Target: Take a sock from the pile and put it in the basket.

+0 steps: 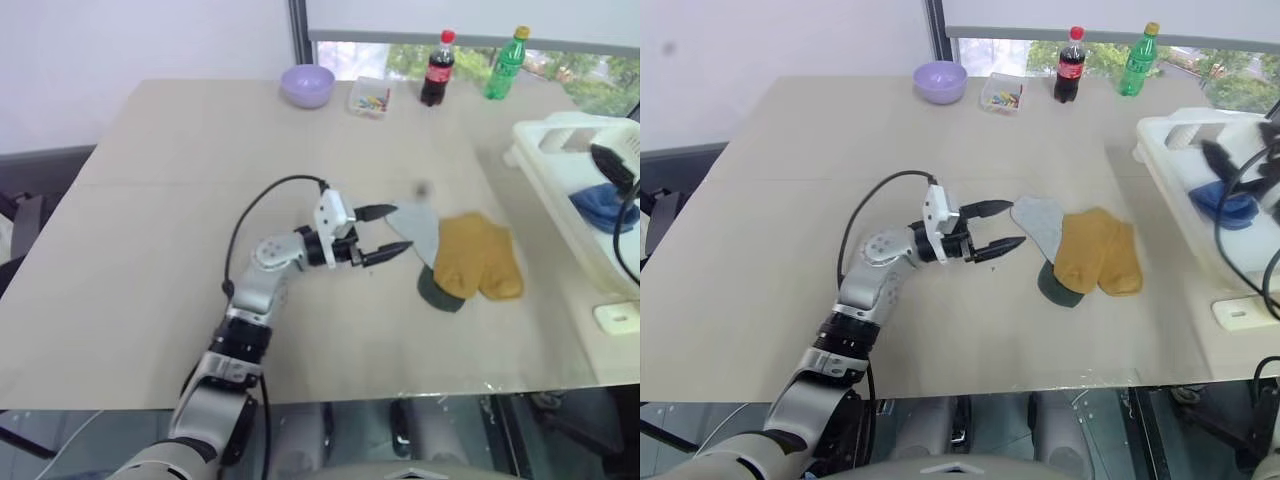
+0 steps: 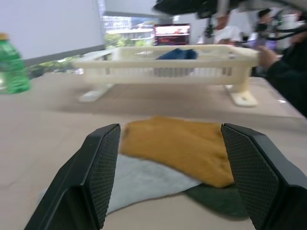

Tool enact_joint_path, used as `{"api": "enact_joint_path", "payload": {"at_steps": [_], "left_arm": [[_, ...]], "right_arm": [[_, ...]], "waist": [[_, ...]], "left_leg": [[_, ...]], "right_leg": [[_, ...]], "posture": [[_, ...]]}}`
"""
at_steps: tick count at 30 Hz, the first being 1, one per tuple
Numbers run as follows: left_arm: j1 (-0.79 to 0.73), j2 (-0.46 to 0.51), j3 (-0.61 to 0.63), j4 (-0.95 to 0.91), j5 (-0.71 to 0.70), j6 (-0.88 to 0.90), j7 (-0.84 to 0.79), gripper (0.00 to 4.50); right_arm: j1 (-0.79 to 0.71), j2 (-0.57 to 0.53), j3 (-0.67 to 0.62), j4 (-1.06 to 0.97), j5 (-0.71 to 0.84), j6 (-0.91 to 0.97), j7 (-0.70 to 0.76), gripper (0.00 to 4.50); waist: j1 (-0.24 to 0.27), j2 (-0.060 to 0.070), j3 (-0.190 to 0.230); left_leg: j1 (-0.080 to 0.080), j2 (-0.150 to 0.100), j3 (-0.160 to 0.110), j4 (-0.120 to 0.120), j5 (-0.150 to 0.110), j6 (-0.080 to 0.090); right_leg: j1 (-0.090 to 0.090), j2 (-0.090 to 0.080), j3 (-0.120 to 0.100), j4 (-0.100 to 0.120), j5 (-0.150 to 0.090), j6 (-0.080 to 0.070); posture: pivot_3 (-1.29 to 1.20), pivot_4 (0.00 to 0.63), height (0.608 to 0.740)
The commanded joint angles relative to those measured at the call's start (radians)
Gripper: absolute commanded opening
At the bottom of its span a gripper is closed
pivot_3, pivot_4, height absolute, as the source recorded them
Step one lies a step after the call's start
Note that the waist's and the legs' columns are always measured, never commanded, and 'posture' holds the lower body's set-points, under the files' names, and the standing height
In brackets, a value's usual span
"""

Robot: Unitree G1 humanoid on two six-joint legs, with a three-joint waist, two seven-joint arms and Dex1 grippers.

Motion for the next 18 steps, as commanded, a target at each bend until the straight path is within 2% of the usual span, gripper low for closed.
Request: {"api": "enact_joint_path", "payload": {"at_steps": [1, 4, 6, 9, 15, 18], "left_arm": [[0.089, 0.064, 0.034, -0.121, -0.022, 0.128, 0.045, 3.58], [0.17, 0.1, 0.034, -0.21, -0.04, 0.192, 0.062, 3.58], [0.28, 0.135, 0.049, -0.293, -0.039, 0.197, 0.074, 3.58], [0.43, 0.176, 0.081, -0.383, -0.053, 0.211, 0.083, 3.58], [0.647, 0.229, 0.135, -0.413, -0.036, 0.109, 0.078, 3.58], [0.731, 0.245, 0.174, -0.413, -0.04, 0.071, 0.082, 3.58]], "right_arm": [[0.181, 0.092, 0.022, -0.276, 0.132, 0.035, 0.021, 4.48], [0.322, 0.16, 0.052, -0.375, 0.135, 0.004, 0.027, 4.48], [0.482, 0.223, 0.093, -0.429, 0.111, -0.053, 0.06, 4.48], [0.648, 0.26, 0.088, -0.391, 0.098, -0.104, 0.122, 4.48], [0.748, 0.217, -0.003, -0.219, 0.091, -0.205, 0.25, 4.48], [0.785, 0.177, -0.053, -0.127, 0.09, -0.255, 0.338, 4.48]], "waist": [[0.002, 0.001, 0.0], [0.009, 0.001, 0.0], [0.01, 0.001, 0.0], [0.008, 0.0, -0.002], [-0.005, 0.003, -0.002], [-0.007, 0.005, -0.003]], "left_leg": [[0.0, 0.0, 0.0, 0.0, 0.0, 0.0], [-0.001, 0.0, 0.001, 0.0, 0.0, 0.0], [-0.001, -0.002, 0.002, 0.002, -0.001, 0.001], [0.003, -0.002, 0.002, 0.002, -0.001, 0.002], [0.017, 0.0, 0.004, 0.002, -0.004, -0.003], [0.017, 0.001, 0.003, 0.002, -0.005, -0.004]], "right_leg": [[0.0, 0.0, 0.0, 0.0, 0.0, 0.0], [0.0, -0.001, 0.0, -0.001, 0.0, 0.0], [0.0, -0.004, 0.0, -0.001, 0.0, 0.0], [0.004, -0.005, -0.001, -0.001, -0.002, -0.001], [0.009, -0.008, 0.003, -0.001, -0.001, -0.002], [0.008, -0.01, 0.002, -0.001, -0.001, -0.002]], "posture": [[0.0, 0.15, 0.729], [0.0, 0.15, 0.729], [0.0, 0.15, 0.729], [0.0, 0.15, 0.729], [0.0, 0.15, 0.729], [0.0, 0.15, 0.729]]}}
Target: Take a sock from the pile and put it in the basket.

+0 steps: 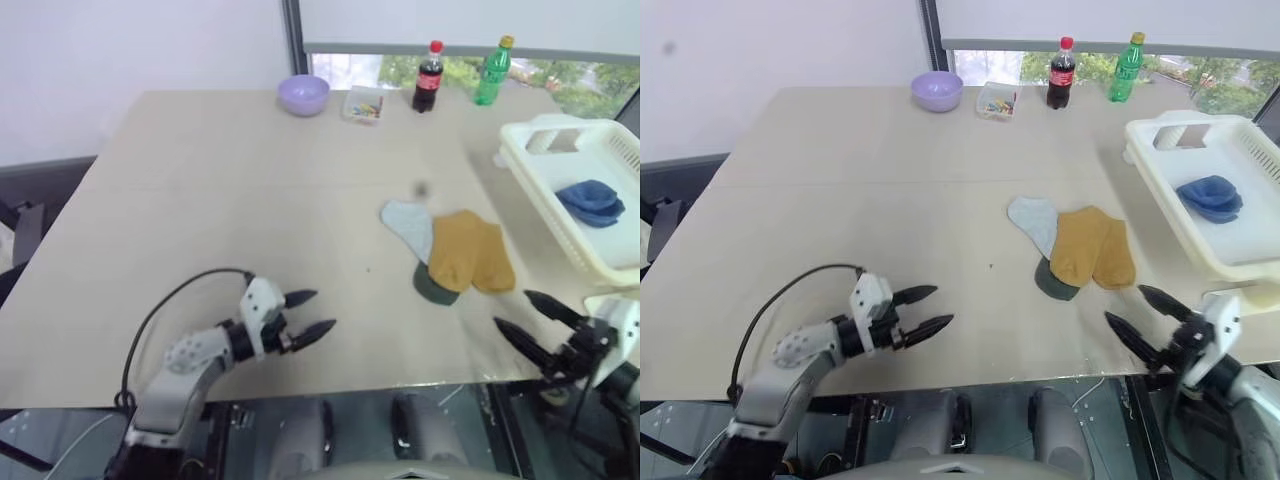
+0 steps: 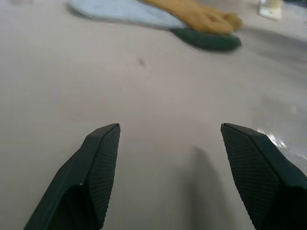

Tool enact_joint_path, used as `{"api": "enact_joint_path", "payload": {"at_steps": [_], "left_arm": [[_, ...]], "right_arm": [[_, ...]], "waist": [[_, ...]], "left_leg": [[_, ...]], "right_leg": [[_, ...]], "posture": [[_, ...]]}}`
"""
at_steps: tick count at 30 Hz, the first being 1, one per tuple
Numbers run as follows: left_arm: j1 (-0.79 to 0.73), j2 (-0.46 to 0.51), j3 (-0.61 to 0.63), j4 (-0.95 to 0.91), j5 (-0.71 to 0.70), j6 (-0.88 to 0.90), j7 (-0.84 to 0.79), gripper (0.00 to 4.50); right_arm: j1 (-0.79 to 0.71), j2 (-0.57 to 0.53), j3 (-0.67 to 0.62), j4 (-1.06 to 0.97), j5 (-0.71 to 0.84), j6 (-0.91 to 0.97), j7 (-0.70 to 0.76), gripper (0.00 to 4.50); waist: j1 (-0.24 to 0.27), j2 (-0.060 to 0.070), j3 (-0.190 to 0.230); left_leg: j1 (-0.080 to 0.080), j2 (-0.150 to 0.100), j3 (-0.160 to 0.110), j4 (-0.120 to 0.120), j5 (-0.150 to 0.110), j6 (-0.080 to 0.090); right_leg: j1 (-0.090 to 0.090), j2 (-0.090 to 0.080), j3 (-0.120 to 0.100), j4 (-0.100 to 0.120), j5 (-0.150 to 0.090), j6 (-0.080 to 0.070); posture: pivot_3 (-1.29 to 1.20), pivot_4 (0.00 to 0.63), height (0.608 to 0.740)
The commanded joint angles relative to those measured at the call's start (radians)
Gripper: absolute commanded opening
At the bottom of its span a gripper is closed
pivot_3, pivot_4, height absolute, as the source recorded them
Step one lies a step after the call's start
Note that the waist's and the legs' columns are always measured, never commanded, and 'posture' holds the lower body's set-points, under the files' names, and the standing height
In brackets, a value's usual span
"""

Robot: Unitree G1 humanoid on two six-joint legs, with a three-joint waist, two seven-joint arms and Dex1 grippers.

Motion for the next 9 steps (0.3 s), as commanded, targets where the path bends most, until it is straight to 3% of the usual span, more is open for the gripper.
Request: {"api": "enact_joint_path", "payload": {"at_steps": [1, 4, 9], "left_arm": [[0.079, 0.029, 0.056, -0.014, -0.006, -0.053, -0.001, 3.58], [0.123, 0.035, 0.076, -0.026, -0.008, -0.083, 0.006, 3.58], [0.148, 0.023, 0.09, -0.042, -0.019, -0.119, 0.019, 3.58]], "right_arm": [[0.029, -0.036, -0.077, 0.082, 0.003, -0.083, 0.102, 4.48], [0.041, -0.059, -0.105, 0.107, 0.006, -0.109, 0.139, 4.48], [0.031, -0.085, -0.125, 0.113, 0.016, -0.1, 0.149, 4.48]], "waist": [[-0.001, 0.003, -0.002], [-0.008, 0.011, -0.007], [-0.011, 0.012, -0.008]], "left_leg": [[0.0, 0.0, 0.0, 0.0, 0.0, 0.0], [0.0, -0.001, 0.001, 0.0, 0.0, 0.0], [-0.001, -0.002, 0.001, -0.001, 0.0, 0.0]], "right_leg": [[0.0, 0.0, 0.0, 0.0, 0.0, 0.0], [0.0, -0.002, -0.001, 0.0, 0.0, 0.0], [-0.002, 0.0, -0.001, 0.0, 0.0, 0.0]], "posture": [[0.0, 0.15, 0.729], [0.0, 0.15, 0.729], [0.0, 0.15, 0.729]]}}
